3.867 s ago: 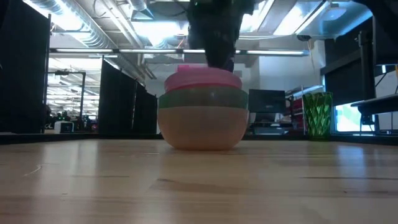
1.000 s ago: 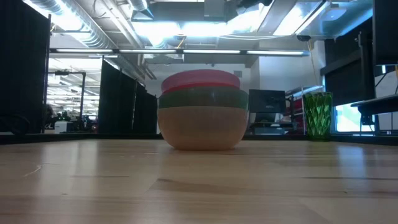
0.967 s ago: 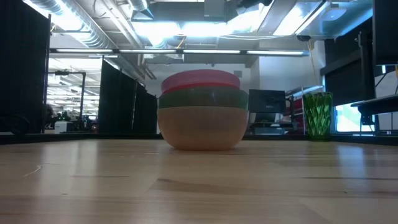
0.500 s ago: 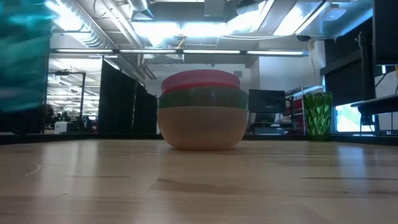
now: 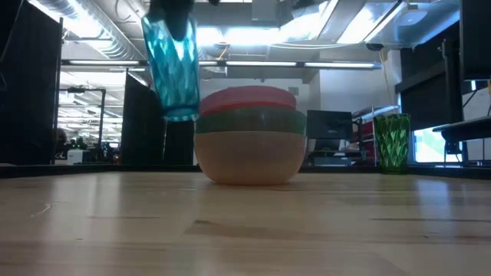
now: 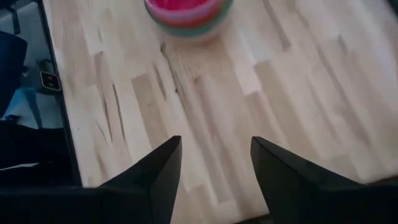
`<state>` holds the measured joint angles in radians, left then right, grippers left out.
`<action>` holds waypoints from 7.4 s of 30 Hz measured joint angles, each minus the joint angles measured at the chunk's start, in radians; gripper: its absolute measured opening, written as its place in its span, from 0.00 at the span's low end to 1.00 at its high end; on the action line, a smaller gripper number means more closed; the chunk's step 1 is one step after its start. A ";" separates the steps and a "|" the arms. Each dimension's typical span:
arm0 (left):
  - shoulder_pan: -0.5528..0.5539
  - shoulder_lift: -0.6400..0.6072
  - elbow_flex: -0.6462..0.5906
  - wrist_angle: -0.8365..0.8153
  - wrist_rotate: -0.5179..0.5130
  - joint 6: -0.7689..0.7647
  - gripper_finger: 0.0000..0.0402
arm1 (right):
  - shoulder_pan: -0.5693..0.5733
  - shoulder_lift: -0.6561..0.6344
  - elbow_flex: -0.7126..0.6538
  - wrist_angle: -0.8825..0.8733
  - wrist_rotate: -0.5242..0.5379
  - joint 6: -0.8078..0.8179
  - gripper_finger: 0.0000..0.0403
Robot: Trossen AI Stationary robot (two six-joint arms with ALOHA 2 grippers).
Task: Nest bowls inside each other
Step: Move the blue cup to the left of the stacked bowls, then stack the green cup on top of the blue cup
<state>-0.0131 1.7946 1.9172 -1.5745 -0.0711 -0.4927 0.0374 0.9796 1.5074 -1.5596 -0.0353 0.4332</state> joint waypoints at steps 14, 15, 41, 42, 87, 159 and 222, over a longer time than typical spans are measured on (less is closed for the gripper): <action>-0.010 0.011 -0.274 0.048 0.033 0.094 0.00 | 0.048 -0.068 -0.162 0.172 0.020 0.057 0.44; -0.010 0.011 -0.284 0.060 0.032 0.098 0.00 | 0.048 -0.068 -0.162 0.174 0.023 0.055 0.44; -0.012 0.008 -0.407 0.260 0.027 0.165 0.04 | 0.048 -0.066 -0.162 0.203 0.069 0.033 0.44; -0.012 0.008 -0.402 0.254 0.026 0.164 0.06 | 0.047 -0.063 -0.162 0.210 0.070 0.029 0.44; 0.259 -0.321 -0.057 0.003 -0.207 0.481 0.31 | -0.962 0.613 0.052 0.232 0.337 -0.303 0.45; 0.256 -0.714 -0.147 0.002 -0.205 0.204 0.31 | -0.071 1.102 0.821 0.515 -0.049 -0.480 0.00; 0.256 -0.827 -0.421 0.004 -0.201 0.212 0.31 | -0.077 1.254 0.823 0.547 -0.152 -0.412 0.21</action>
<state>0.2424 0.9680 1.4967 -1.5707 -0.2726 -0.2809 -0.0399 2.2337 2.3304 -1.0130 -0.1870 0.0209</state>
